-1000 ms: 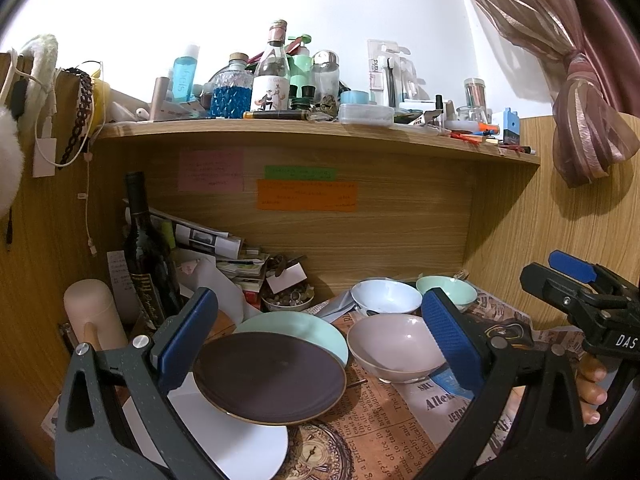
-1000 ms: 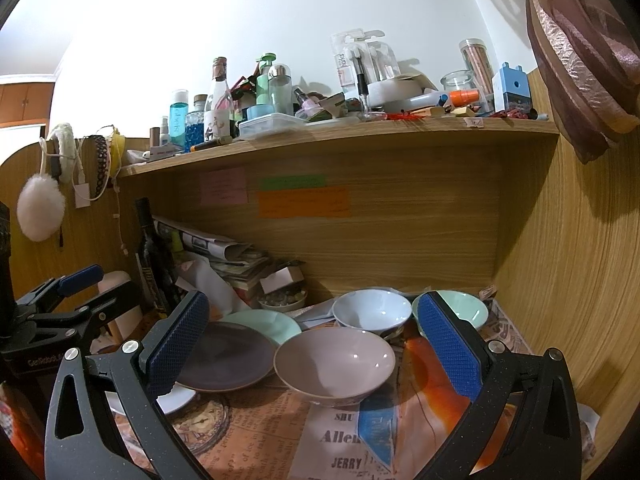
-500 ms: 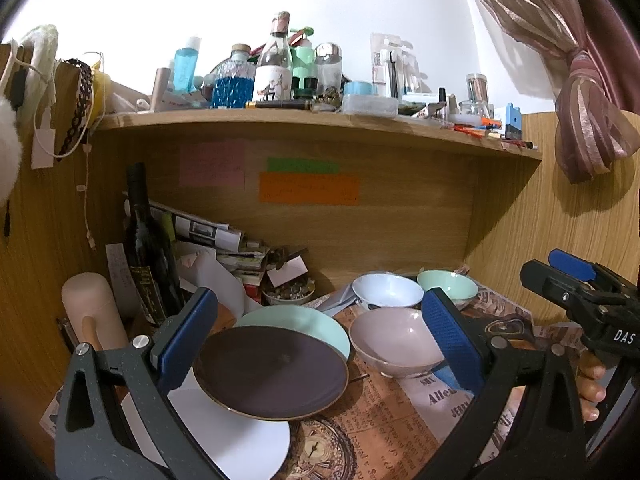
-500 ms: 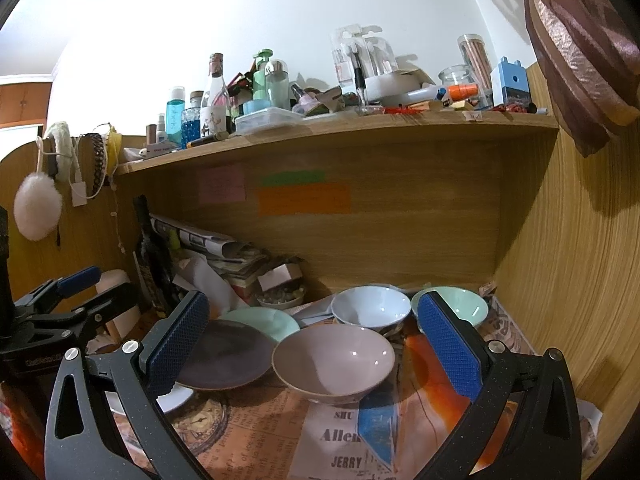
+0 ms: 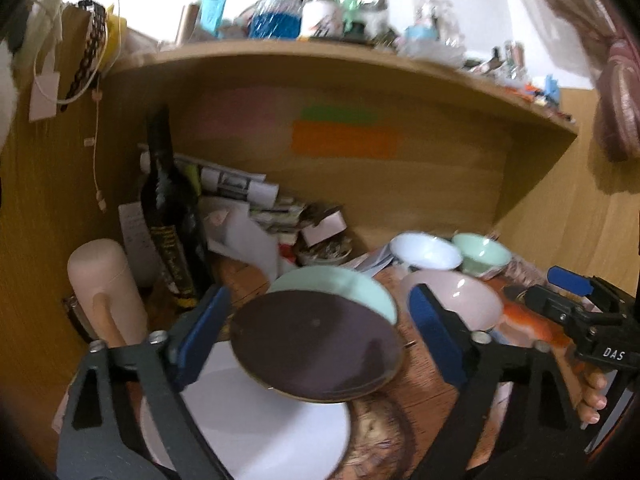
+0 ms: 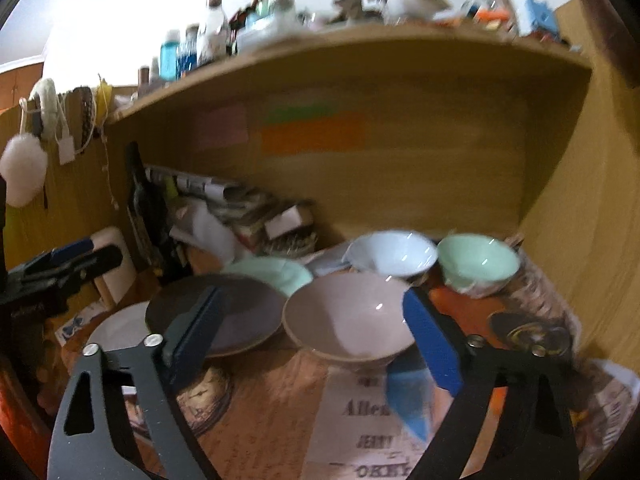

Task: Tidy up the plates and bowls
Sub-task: 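Reach both grippers to the dark gold-rimmed plate and grip its rim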

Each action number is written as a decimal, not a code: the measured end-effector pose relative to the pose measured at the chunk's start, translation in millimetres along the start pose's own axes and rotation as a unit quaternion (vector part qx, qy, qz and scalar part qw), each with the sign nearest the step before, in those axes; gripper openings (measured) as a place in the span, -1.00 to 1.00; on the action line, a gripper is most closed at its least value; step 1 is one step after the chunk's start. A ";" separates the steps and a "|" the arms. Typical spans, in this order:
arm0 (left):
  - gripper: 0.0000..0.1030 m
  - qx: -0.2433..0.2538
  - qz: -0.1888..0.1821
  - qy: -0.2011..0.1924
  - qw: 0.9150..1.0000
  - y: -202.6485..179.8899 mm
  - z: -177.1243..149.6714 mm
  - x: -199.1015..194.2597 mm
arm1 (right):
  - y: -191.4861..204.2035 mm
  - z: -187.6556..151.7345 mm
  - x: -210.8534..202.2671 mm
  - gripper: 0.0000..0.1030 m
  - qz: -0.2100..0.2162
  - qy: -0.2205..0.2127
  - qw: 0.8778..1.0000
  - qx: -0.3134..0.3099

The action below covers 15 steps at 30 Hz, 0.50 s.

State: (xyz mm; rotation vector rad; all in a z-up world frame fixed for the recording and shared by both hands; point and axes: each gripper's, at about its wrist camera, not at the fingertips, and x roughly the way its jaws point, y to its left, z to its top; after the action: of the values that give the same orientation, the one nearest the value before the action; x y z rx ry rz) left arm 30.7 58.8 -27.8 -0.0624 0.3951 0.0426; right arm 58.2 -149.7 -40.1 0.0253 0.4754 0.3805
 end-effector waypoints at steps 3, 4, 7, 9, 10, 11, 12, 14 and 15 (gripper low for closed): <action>0.62 0.000 0.010 0.027 1.000 16.6 -2.3 16.7 | 7.3 -6.0 13.6 0.44 0.012 0.023 1.000 0.001; 0.59 -0.002 0.014 0.034 0.999 21.8 -3.1 21.9 | 9.8 -8.1 18.5 0.40 0.017 0.033 0.999 0.002; 0.47 -0.014 0.021 0.062 0.998 40.7 -3.2 40.5 | 19.1 -14.4 33.4 0.10 0.029 0.065 0.997 -0.001; 0.35 -0.022 0.020 0.081 0.996 52.7 -2.3 53.2 | 23.9 -17.6 42.0 0.02 0.034 0.078 0.996 0.003; 0.30 -0.024 0.019 0.091 0.995 57.9 -1.7 59.7 | 26.3 -19.4 47.1 0.02 0.036 0.085 0.996 0.007; 0.28 -0.022 0.019 0.101 0.994 63.0 -1.3 67.4 | 27.9 -20.5 51.0 0.02 0.037 0.089 0.995 0.010; 0.20 -0.019 0.021 0.110 0.994 65.6 -1.6 72.1 | 29.3 -21.5 55.3 0.01 0.039 0.096 0.995 0.014; 0.04 -0.010 0.022 0.132 0.991 72.0 -2.6 85.9 | 31.6 -23.3 64.4 -0.10 0.045 0.110 0.993 0.022; -0.04 -0.008 0.021 0.142 0.990 75.1 -3.4 91.8 | 32.4 -23.9 69.4 -0.13 0.048 0.117 0.992 0.026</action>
State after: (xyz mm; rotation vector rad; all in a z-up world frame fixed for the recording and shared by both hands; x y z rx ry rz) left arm 110.0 136.2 -70.3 -0.0765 0.6812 0.0799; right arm 93.0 -95.9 -88.4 0.0544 0.7187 0.4681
